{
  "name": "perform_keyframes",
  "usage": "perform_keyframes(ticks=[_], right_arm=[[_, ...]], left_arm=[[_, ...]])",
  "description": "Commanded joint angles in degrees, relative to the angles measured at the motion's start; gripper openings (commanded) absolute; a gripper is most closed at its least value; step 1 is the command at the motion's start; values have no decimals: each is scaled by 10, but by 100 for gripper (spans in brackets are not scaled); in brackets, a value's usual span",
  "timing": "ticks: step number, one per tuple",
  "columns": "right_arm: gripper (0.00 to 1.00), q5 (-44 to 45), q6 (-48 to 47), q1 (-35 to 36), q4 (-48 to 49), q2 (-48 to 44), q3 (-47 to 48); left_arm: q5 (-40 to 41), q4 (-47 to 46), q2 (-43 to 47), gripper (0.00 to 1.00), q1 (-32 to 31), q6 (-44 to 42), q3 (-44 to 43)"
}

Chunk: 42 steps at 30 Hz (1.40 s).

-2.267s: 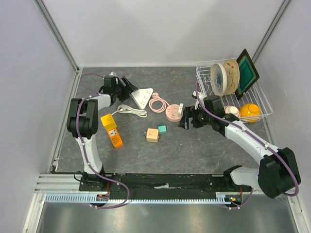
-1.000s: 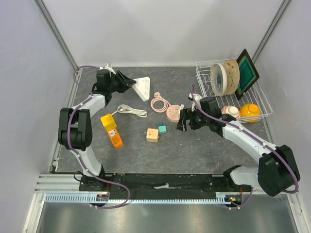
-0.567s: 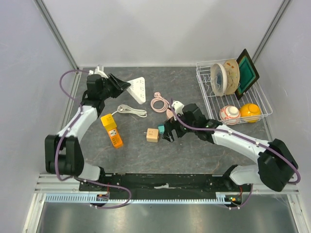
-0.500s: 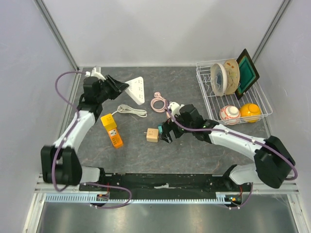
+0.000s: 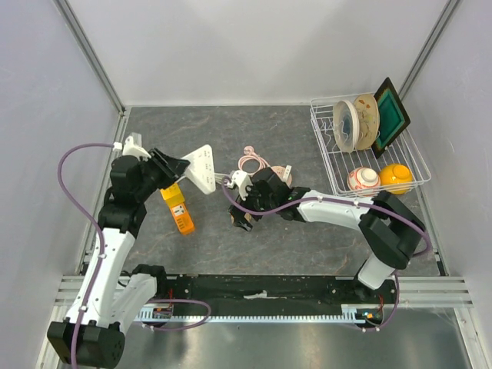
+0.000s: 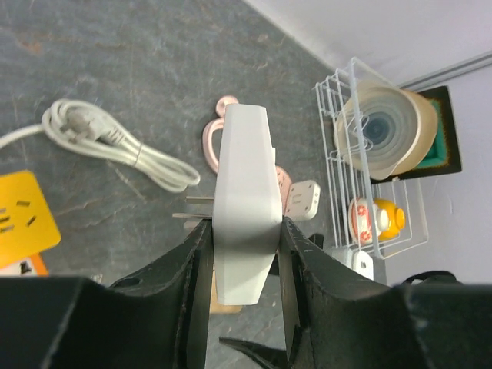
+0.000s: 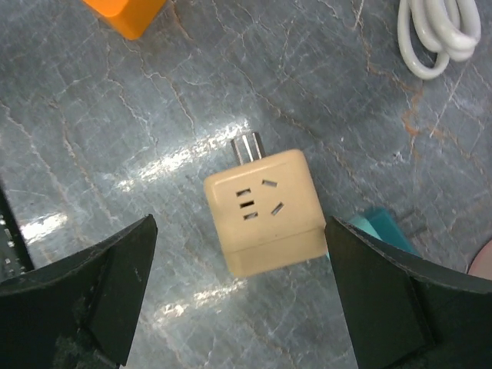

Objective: Insert the plug

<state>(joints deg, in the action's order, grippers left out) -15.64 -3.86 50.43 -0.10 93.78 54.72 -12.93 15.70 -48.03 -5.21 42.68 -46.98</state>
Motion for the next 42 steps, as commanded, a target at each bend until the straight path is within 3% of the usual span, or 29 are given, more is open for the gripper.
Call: perform_keyframes(ticks=[1, 9, 12, 15, 16, 19, 22, 25, 32, 42], right_arm=[[98, 16, -51, 16, 2, 39, 43], [90, 59, -72, 23, -25, 57, 42], [82, 71, -72, 24, -26, 57, 35], [65, 83, -63, 23, -24, 50, 24], [50, 88, -58, 24, -22, 42, 17], [27, 103, -46, 24, -21, 25, 1], [11, 147, -18, 23, -25, -2, -21], [4, 195, 28, 18, -30, -34, -49], [0, 250, 126, -2, -62, -109, -107], [0, 204, 165, -24, -77, -162, -121]], left_arm=[[-8, 33, 30, 2, 1, -17, 19], [-61, 6, 28, 2, 0, 5, 55], [-68, -2, 26, 2, -1, 9, 59], [-79, -13, 22, 2, -2, 17, 71], [-82, -22, 20, 2, -3, 22, 80], [-89, -44, 20, 2, -9, 34, 104], [-83, -74, 24, 2, -25, 49, 131], [-63, -105, 22, 2, -51, 66, 158], [10, -177, -8, 2, -153, 114, 210], [128, -306, -57, 2, -245, 245, 337]])
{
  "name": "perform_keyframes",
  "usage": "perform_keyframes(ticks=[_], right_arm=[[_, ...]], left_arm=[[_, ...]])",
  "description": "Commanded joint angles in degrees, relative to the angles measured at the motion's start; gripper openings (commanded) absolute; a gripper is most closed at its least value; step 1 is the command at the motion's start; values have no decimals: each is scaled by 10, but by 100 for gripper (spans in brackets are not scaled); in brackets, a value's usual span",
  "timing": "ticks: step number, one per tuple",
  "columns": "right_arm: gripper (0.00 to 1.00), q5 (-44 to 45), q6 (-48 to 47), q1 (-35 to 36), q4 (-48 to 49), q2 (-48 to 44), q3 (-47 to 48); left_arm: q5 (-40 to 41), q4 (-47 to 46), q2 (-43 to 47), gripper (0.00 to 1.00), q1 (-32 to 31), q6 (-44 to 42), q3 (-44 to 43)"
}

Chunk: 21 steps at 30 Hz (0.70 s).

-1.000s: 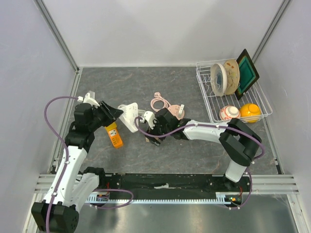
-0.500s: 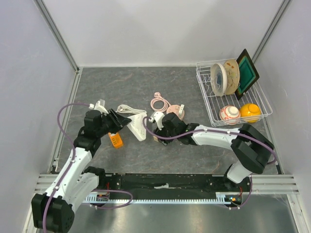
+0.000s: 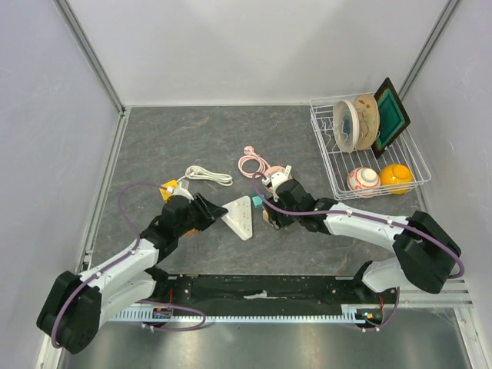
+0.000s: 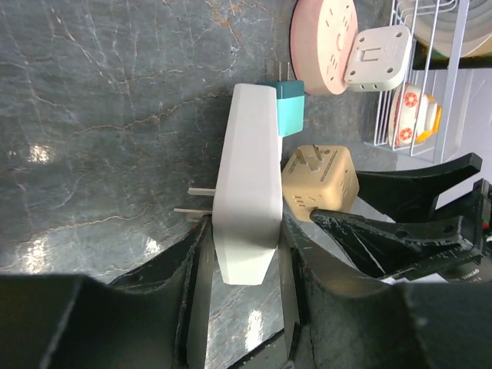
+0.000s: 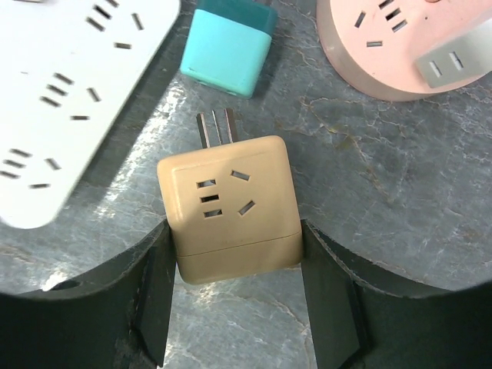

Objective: Insert the plug

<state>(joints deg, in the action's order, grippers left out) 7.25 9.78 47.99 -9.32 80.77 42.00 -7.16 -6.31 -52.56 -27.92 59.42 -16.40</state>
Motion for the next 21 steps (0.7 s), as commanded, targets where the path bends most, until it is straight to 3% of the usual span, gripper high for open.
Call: perform_keyframes(ticks=[1, 5, 8, 9, 10, 13, 16, 21], right_arm=[[0, -35, 34, 0, 16, -35, 7], [0, -55, 39, 0, 18, -47, 19], [0, -68, 41, -1, 16, -51, 32], [0, -70, 40, -1, 13, -50, 35], [0, -71, 42, -1, 11, -49, 39], [0, -95, 46, -2, 4, -43, 57], [0, -114, 54, -3, -2, -37, 74], [0, -140, 62, -6, -9, -36, 90]], left_arm=[[100, -85, -8, 2, -26, 81, 37], [151, -81, 40, 2, -27, 125, 90], [188, -11, 92, 6, -27, 124, 91], [191, -1, 104, 10, -27, 110, 89], [195, 21, 112, 21, -27, 105, 88], [187, 37, 129, 42, -27, 83, 81], [175, 51, 130, 55, -27, 83, 86], [156, 60, 138, 68, -27, 71, 82]])
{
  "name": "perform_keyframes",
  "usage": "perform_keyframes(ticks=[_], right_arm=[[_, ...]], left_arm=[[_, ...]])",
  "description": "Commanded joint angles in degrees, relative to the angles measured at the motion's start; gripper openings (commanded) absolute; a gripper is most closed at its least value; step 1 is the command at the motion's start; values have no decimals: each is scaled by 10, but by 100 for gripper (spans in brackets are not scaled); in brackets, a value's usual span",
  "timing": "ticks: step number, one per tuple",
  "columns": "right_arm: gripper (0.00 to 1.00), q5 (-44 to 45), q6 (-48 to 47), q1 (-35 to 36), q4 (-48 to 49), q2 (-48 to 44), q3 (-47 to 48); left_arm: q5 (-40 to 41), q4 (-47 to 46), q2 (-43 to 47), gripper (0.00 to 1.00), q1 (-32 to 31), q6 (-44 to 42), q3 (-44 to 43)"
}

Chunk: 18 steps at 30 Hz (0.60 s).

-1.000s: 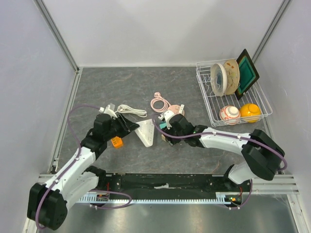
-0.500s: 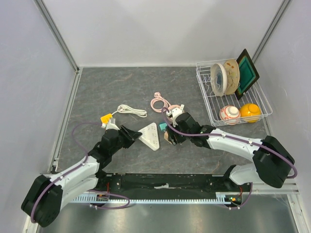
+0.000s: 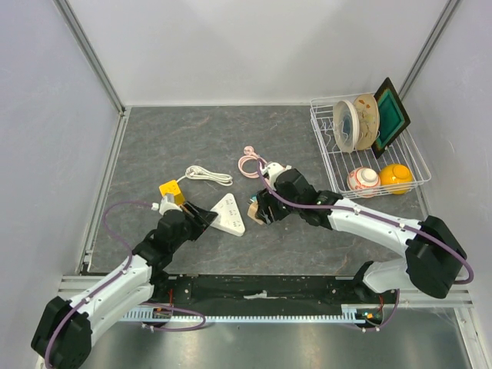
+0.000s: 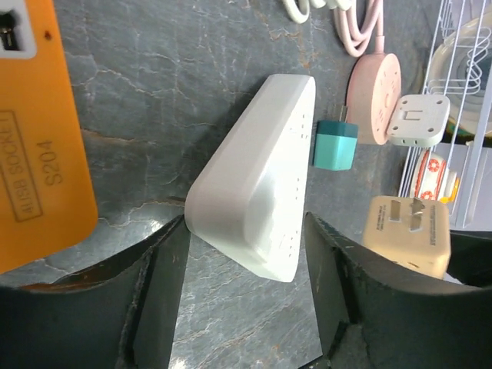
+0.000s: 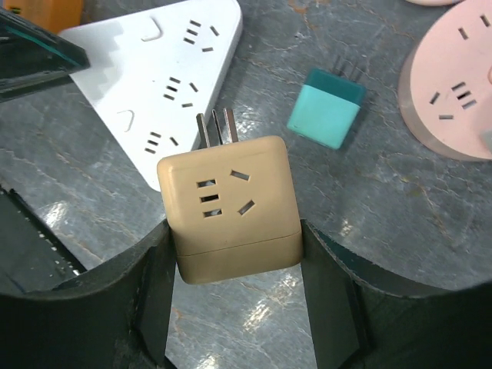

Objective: Insert the plug

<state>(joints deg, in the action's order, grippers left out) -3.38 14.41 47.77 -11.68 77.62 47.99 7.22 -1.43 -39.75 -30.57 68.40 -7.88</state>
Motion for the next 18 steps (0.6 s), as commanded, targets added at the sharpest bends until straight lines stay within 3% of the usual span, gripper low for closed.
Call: perform_keyframes(ticks=[1, 4, 12, 18], right_arm=[[0, -53, 17, -7, 14, -5, 30], [0, -100, 40, -24, 12, -8, 33], [0, -202, 127, -92, 13, -22, 56], [0, -216, 202, -102, 31, -40, 68]], left_arm=[[10, 30, 15, 74, 0, -25, -7], [5, 61, 38, 83, 0, -68, -39], [-36, 85, 58, 92, 0, -232, -150], [-207, -31, -28, 95, 0, -249, -180]])
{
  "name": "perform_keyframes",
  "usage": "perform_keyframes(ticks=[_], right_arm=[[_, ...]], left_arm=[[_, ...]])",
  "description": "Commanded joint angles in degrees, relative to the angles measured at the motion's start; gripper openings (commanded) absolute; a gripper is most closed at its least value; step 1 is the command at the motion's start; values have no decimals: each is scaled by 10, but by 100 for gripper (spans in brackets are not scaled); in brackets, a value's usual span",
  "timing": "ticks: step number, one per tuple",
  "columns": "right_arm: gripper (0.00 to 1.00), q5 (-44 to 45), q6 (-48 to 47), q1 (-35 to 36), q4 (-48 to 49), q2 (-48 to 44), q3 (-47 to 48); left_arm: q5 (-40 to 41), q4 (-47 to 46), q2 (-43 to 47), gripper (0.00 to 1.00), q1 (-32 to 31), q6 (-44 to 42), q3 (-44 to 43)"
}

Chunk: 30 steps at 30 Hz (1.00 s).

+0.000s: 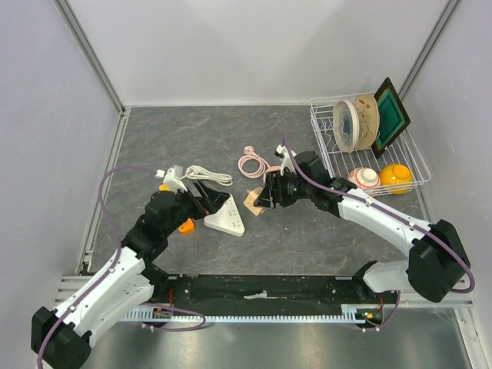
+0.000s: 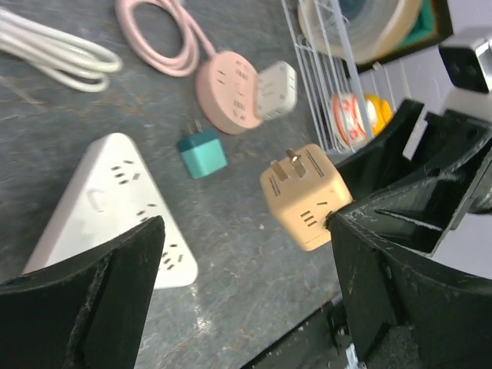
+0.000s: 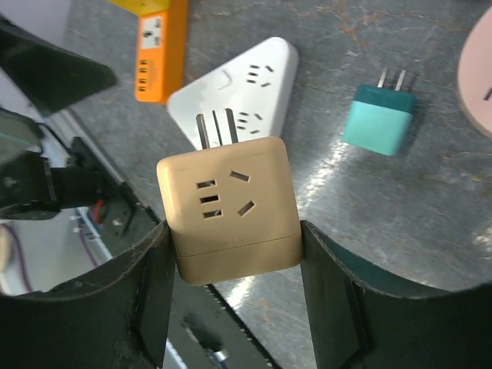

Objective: Insert the plug

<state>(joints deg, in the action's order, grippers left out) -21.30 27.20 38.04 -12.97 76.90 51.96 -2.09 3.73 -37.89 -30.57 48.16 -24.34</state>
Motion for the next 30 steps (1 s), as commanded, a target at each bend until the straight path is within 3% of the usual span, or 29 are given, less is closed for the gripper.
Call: perform_keyframes(ticks=[1, 10, 18, 28, 30], right_arm=[[0, -36, 89, -5, 63, -42, 21], [0, -53, 228, -24, 182, -83, -27], [0, -83, 347, -32, 312, -79, -82], [0, -81, 391, -35, 381, -86, -107], [0, -85, 400, -34, 392, -82, -114]], left_arm=[[-128, -128, -56, 95, 0, -34, -12], [-185, -242, -136, 98, -1, 36, -38], [-187, -387, -164, 100, 0, 109, -1], [-198, -485, -242, 97, 0, 200, 2], [-197, -541, -262, 96, 0, 222, 10]])
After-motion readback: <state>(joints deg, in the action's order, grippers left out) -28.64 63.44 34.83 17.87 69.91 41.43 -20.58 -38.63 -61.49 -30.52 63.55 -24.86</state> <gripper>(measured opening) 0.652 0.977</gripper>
